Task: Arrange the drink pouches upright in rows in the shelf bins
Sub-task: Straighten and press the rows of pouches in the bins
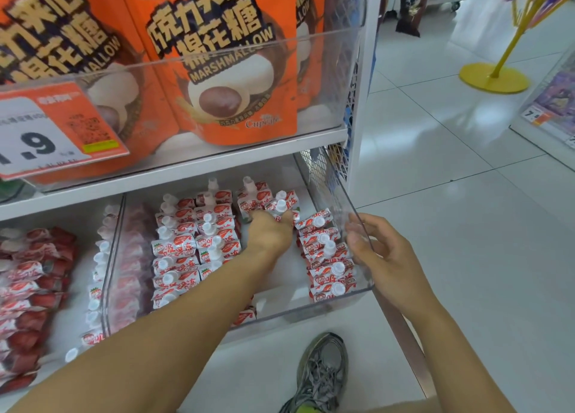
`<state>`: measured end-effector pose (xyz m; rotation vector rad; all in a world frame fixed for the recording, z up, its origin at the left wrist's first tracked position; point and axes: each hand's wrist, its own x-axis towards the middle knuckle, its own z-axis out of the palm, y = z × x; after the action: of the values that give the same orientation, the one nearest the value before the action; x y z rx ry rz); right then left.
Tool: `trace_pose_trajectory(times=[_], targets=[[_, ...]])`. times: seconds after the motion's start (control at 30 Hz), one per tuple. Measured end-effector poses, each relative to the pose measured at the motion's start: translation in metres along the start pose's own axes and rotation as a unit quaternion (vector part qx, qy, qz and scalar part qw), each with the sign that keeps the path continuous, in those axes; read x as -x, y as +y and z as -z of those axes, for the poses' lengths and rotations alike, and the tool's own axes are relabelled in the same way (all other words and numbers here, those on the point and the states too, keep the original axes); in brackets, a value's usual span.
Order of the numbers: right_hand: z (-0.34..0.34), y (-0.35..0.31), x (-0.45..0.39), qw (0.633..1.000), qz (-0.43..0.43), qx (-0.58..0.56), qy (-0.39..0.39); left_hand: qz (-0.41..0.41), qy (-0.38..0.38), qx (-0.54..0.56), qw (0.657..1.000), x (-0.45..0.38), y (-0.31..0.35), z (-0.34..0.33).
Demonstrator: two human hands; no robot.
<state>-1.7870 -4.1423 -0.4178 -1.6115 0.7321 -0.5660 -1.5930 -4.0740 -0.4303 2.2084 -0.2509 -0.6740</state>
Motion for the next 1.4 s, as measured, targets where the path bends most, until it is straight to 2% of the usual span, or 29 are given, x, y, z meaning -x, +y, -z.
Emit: trace_pose_trajectory(times=[0.17, 0.4, 0.53, 0.67, 0.77, 0.9, 1.07, 1.33, 1.4], targets=[[-0.003, 0.001, 0.001, 1.0, -0.01, 0.007, 0.007, 0.05, 0.046, 0.093, 0.993, -0.002, 0.004, -0.001], [-0.004, -0.001, 0.004, 1.0, -0.015, 0.003, 0.01, 0.09, 0.119, 0.207, 0.967, 0.008, 0.003, -0.012], [-0.005, -0.002, 0.002, 1.0, -0.018, 0.006, 0.01, 0.078, 0.08, 0.186, 0.976, 0.007, 0.007, -0.016], [-0.005, -0.002, 0.001, 1.0, -0.022, 0.009, 0.012, 0.043, 0.072, 0.153, 0.985, 0.0, -0.004, -0.015], [-0.006, -0.004, 0.001, 1.0, -0.023, 0.009, 0.014, 0.053, 0.07, 0.177, 0.98, 0.002, -0.007, -0.014], [-0.006, -0.006, 0.003, 1.0, -0.016, 0.0, 0.012, 0.065, 0.083, 0.229, 0.968, -0.005, -0.008, -0.009], [-0.005, -0.007, 0.003, 1.0, -0.017, 0.01, 0.001, 0.055, 0.138, 0.264, 0.953, 0.004, -0.006, -0.012], [-0.004, -0.001, 0.003, 1.0, -0.02, 0.002, -0.005, 0.028, 0.175, 0.285, 0.942, 0.013, -0.013, -0.023], [-0.003, 0.001, 0.002, 1.0, -0.016, 0.005, -0.007, 0.0, 0.181, 0.287, 0.941, 0.016, -0.013, -0.021]])
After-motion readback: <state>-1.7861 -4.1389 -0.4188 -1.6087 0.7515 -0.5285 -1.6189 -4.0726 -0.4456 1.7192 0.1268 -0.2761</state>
